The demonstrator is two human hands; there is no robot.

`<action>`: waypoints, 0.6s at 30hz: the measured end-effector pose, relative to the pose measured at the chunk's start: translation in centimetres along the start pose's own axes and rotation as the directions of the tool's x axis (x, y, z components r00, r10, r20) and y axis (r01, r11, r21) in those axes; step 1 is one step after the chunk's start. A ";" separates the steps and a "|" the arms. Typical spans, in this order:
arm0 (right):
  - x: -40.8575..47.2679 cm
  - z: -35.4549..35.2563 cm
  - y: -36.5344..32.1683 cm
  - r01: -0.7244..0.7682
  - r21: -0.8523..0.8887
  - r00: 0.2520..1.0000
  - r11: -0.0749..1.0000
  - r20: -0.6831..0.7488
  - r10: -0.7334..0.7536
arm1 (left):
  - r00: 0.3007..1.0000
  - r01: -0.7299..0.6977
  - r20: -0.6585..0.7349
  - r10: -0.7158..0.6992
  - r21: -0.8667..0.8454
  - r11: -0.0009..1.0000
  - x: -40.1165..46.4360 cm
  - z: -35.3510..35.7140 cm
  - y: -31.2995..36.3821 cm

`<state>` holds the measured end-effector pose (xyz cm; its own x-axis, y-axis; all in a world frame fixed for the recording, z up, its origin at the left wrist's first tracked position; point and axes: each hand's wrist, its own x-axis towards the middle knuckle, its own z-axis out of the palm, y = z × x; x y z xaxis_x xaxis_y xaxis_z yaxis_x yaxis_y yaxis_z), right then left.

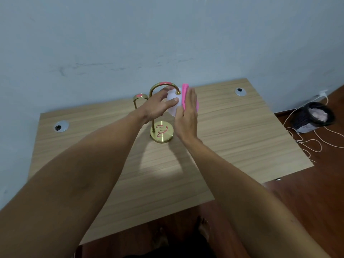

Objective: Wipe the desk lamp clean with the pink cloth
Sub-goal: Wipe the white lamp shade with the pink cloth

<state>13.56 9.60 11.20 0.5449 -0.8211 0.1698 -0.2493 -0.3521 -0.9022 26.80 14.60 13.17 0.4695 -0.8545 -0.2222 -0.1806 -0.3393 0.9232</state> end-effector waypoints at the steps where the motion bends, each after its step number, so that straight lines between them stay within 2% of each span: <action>1: -1.2 0.2 0.3 0.036 -0.005 0.999 0.999 0.006 -0.036 | 1.000 0.001 0.003 -0.001 0.001 1.000 0.0 0.0 0.0; 3: -3.2 0.3 1.1 0.066 0.054 0.998 0.996 0.001 -0.066 | 1.000 0.012 0.007 -0.012 0.002 1.000 0.0 -0.1 0.0; 7: 0.7 -1.1 0.0 -0.165 0.182 0.984 0.969 -0.043 0.175 | 0.999 0.035 0.004 -0.035 -0.006 0.999 0.1 -0.1 -0.1; 8: 2.0 -1.3 -0.6 -0.182 0.189 0.981 0.965 -0.029 0.191 | 0.999 0.034 0.006 -0.034 -0.004 0.999 0.1 -0.2 -0.1; 11: 2.2 -0.9 -1.4 -0.121 0.176 0.993 0.977 0.001 0.122 | 1.000 0.028 0.005 -0.028 -0.033 0.999 0.5 -0.3 -0.5; 14: -0.7 0.0 -0.4 -0.095 0.135 0.993 0.986 -0.053 0.103 | 0.997 0.069 -0.028 -0.072 -0.084 0.994 0.8 -0.1 -1.1; 18: -3.2 0.6 0.7 -0.002 0.147 0.997 0.989 -0.082 0.014 | 0.996 0.063 -0.056 -0.066 -0.050 0.997 1.1 0.4 -1.0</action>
<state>12.12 12.23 9.79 0.4736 -0.8602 0.1889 -0.1303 -0.2806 -0.9509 27.18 13.87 11.88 0.5277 -0.8071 -0.2648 -0.1073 -0.3725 0.9218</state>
